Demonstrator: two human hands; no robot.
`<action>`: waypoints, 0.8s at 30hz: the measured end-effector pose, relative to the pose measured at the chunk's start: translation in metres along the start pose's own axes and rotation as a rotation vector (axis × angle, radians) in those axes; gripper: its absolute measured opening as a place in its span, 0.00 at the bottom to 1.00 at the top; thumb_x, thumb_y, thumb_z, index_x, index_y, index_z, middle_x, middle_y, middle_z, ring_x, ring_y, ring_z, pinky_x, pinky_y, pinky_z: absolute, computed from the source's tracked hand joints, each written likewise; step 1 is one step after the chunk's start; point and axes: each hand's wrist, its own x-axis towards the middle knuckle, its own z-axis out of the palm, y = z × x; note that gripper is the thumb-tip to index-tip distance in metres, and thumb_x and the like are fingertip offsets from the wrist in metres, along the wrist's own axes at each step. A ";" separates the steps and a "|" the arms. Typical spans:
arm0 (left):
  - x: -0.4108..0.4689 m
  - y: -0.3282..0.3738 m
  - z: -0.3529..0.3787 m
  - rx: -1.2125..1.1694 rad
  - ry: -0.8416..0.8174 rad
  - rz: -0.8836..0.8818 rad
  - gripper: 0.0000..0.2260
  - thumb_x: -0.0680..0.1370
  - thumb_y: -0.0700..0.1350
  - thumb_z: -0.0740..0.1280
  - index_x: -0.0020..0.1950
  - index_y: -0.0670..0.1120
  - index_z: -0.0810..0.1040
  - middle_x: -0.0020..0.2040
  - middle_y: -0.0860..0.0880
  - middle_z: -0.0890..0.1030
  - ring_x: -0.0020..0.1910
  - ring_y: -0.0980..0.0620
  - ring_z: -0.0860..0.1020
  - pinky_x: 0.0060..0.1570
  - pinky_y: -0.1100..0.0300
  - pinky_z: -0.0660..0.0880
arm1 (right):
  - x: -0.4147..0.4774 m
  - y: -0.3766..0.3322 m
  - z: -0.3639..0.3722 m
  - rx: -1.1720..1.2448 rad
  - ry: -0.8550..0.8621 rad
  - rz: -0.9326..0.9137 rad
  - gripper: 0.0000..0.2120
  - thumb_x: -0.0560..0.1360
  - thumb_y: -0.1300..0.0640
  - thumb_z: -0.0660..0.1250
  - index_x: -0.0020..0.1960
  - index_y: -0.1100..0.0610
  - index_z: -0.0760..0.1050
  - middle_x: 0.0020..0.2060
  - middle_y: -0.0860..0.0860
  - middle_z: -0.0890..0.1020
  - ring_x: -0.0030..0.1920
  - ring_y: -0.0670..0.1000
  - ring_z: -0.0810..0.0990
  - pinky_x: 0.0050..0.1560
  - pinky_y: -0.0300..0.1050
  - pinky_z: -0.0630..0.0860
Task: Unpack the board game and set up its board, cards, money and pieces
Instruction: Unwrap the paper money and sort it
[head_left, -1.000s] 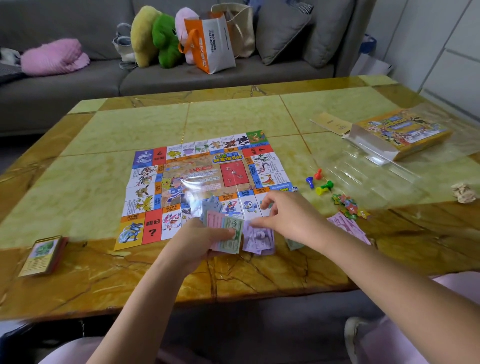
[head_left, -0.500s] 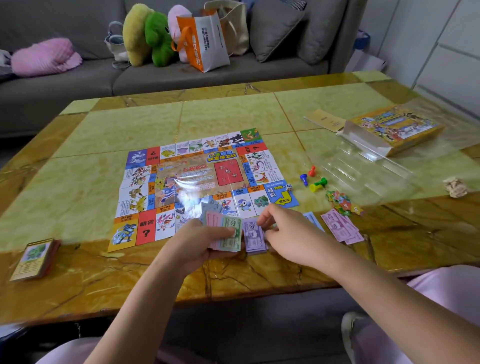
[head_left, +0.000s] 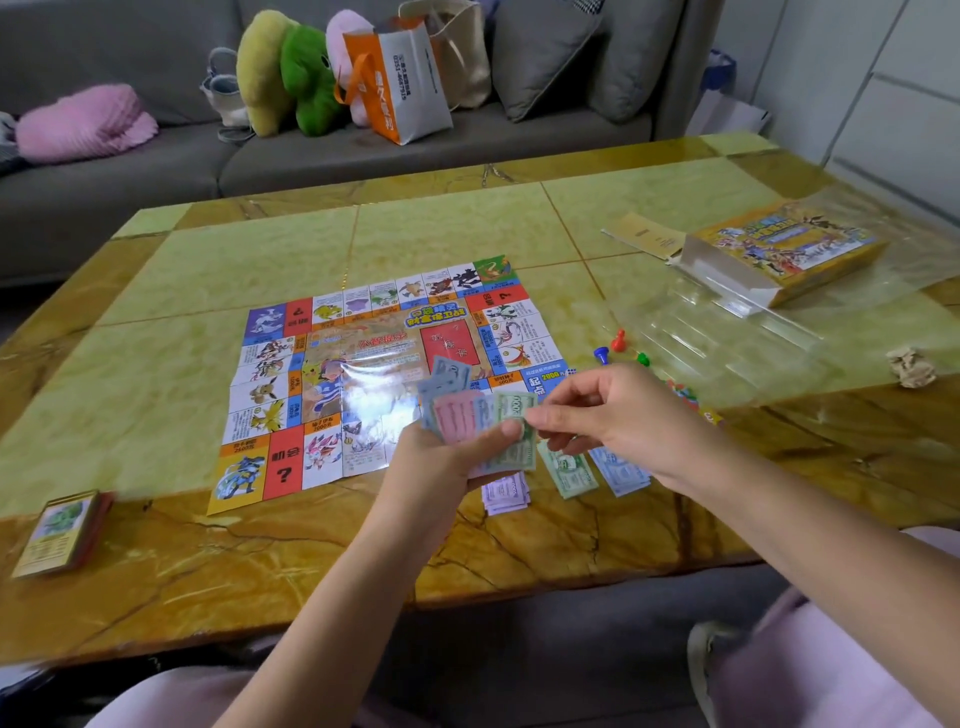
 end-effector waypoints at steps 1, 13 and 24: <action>0.001 -0.001 0.003 0.001 -0.015 -0.003 0.14 0.63 0.40 0.72 0.47 0.38 0.80 0.42 0.43 0.85 0.42 0.47 0.84 0.41 0.58 0.81 | 0.000 0.002 -0.002 -0.009 0.003 -0.004 0.07 0.69 0.55 0.74 0.41 0.60 0.82 0.31 0.51 0.84 0.34 0.47 0.83 0.40 0.40 0.81; 0.016 0.001 0.014 -0.117 0.031 -0.066 0.08 0.77 0.34 0.64 0.55 0.37 0.75 0.41 0.44 0.85 0.39 0.50 0.84 0.35 0.61 0.80 | 0.009 0.013 -0.034 -0.163 -0.092 0.032 0.07 0.75 0.58 0.69 0.39 0.60 0.80 0.27 0.46 0.81 0.27 0.41 0.76 0.28 0.35 0.71; 0.022 0.001 0.008 -0.155 0.079 -0.085 0.08 0.77 0.34 0.64 0.55 0.38 0.74 0.42 0.42 0.85 0.41 0.48 0.85 0.37 0.58 0.82 | 0.022 0.022 -0.033 -0.598 -0.120 0.079 0.08 0.69 0.47 0.74 0.37 0.51 0.82 0.29 0.44 0.82 0.29 0.41 0.75 0.31 0.32 0.68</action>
